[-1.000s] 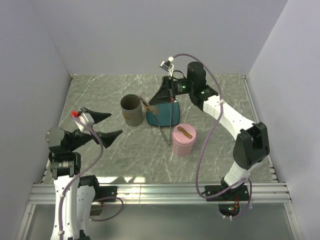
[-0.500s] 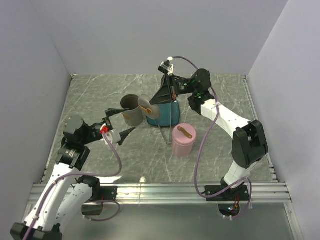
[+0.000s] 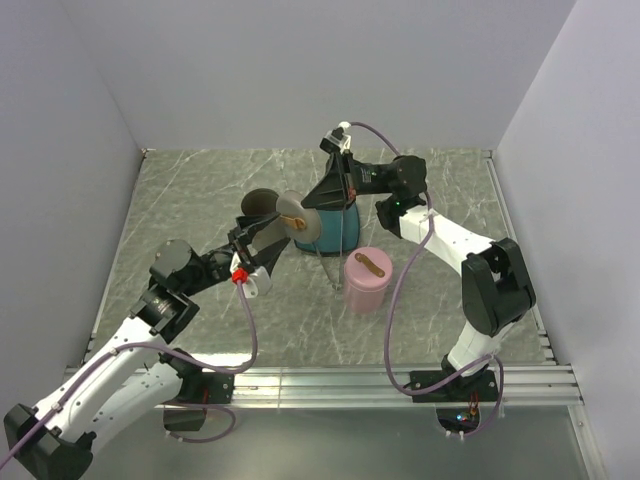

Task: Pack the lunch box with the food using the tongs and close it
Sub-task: Pick up the box lid from the center of the board.

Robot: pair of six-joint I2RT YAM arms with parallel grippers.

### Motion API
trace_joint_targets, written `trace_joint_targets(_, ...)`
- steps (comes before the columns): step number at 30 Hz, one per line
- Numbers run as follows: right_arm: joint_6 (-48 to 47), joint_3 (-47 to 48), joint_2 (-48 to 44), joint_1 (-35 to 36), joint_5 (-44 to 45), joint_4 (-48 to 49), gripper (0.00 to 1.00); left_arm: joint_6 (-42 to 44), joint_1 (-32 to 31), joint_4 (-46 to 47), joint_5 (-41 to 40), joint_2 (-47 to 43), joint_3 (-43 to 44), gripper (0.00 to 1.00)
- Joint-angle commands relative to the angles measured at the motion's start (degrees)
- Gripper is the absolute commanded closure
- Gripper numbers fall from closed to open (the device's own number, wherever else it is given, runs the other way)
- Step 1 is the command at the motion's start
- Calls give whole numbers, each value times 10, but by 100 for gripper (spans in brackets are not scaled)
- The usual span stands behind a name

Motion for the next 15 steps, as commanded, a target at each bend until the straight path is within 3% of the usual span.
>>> trace_joint_targets(1,42,-12,-7,0,18,81,100,8,-9,55,-25,6,-6,39)
trace_joint_targets(15,28,-25,-20,30,16,82,100,5,-44,49,-47,7,-6,49)
